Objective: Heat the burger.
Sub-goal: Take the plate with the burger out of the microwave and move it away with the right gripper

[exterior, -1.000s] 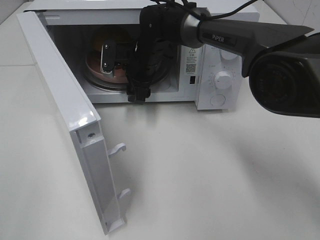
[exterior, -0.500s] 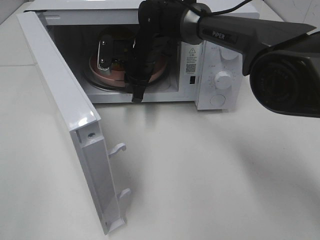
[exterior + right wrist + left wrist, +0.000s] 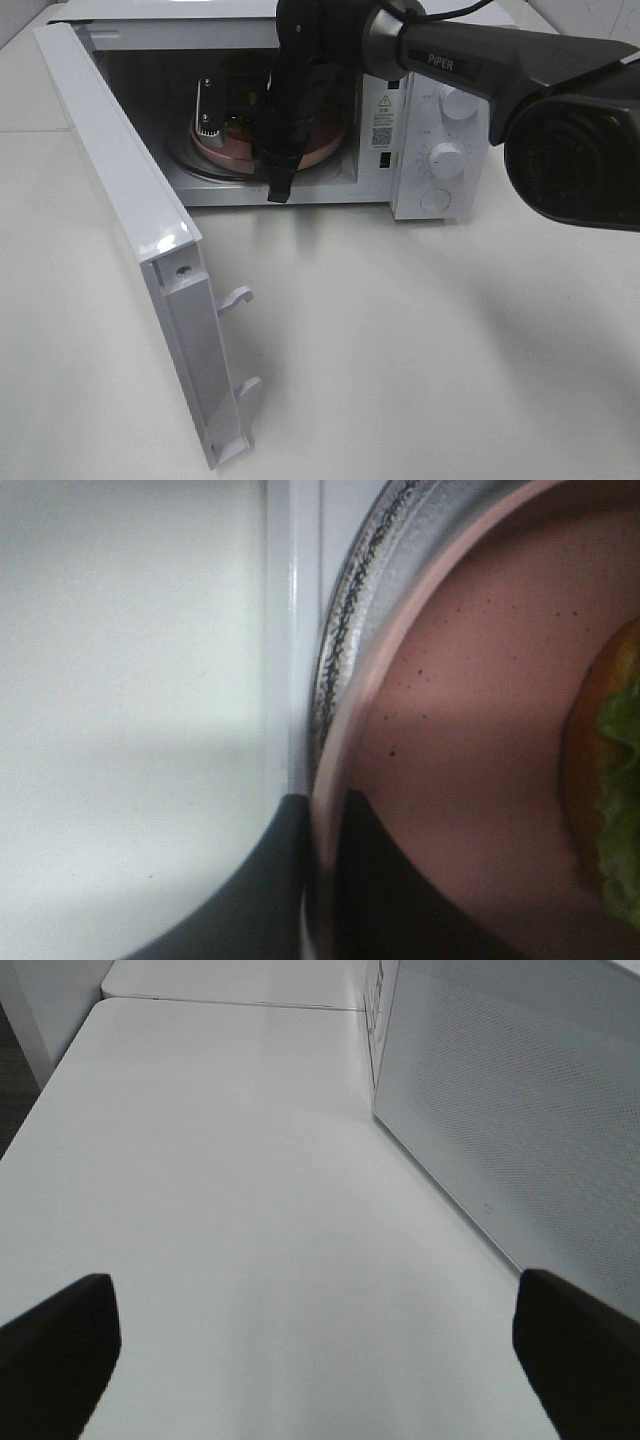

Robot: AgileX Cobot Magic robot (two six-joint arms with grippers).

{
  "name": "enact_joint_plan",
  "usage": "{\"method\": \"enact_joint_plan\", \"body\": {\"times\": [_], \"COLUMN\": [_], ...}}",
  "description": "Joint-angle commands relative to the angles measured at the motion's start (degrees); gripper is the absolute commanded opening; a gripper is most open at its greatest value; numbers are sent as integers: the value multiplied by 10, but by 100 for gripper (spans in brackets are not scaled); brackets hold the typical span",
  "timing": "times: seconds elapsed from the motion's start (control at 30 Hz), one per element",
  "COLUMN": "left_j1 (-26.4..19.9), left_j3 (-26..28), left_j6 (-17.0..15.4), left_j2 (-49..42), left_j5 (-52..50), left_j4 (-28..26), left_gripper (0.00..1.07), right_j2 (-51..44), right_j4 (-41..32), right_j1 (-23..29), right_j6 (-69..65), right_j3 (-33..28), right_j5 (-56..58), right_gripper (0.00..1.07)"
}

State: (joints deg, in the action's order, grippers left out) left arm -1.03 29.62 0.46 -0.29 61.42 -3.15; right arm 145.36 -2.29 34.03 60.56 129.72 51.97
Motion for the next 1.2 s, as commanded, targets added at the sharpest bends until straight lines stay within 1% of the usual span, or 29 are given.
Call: {"method": "enact_joint_plan", "body": {"times": [0.03, 0.17, 0.23, 0.27, 0.33, 0.43, 0.47, 0.5, 0.53, 0.6, 0.7, 0.77, 0.93, 1.0, 1.1, 1.17, 1.2], "left_j1": [2, 2, 2, 2, 2, 2, 2, 2, 2, 2, 2, 2, 2, 2, 2, 2, 2], "left_j3": [1, 1, 1, 1, 1, 1, 1, 1, 1, 1, 1, 1, 1, 1, 1, 1, 1], "left_j6": [-5, -5, -5, -5, -5, -5, -5, -5, -5, -5, -5, -5, -5, -5, -5, -5, -5], "left_j2": [-2, -2, -2, -2, -2, -2, -2, -2, -2, -2, -2, -2, -2, -2, -2, -2, -2], "left_j5": [0, 0, 0, 0, 0, 0, 0, 0, 0, 0, 0, 0, 0, 0, 0, 0, 0], "left_j4": [0, 0, 0, 0, 0, 0, 0, 0, 0, 0, 0, 0, 0, 0, 0, 0, 0], "left_gripper": [101, 101, 101, 101, 101, 101, 101, 101, 101, 101, 101, 101, 101, 101, 101, 101, 101], "right_j2": [11, -2, -28, -28, -68, -78, -94, -102, -102, -135, -143, -171, -189, -217, -222, -249, -249], "right_j4": [-1, 0, 1, 1, 4, 7, 11, 14, 14, 18, 18, 23, 28, 34, 34, 37, 37], "right_j1": [4, 11, 18, 18, 18, 18, 18, 18, 18, 18, 18, 18, 18, 18, 19, 25, 25], "right_j6": [-5, -7, -7, -7, -5, -5, -6, -6, -6, -9, -9, -9, -9, -9, -9, -9, -9], "right_j3": [-18, -35, -79, -79, -146, -158, -185, -199, -199, -253, -266, -309, -336, -369, -379, -419, -419], "right_j5": [76, 69, 38, 38, -18, -26, -49, -60, -60, -94, -103, -111, -112, -133, -140, -194, -194], "right_gripper": [0, 0, 0, 0, 0, 0, 0, 0, 0, 0, 0, 0, 0, 0, 0, 0, 0]}}
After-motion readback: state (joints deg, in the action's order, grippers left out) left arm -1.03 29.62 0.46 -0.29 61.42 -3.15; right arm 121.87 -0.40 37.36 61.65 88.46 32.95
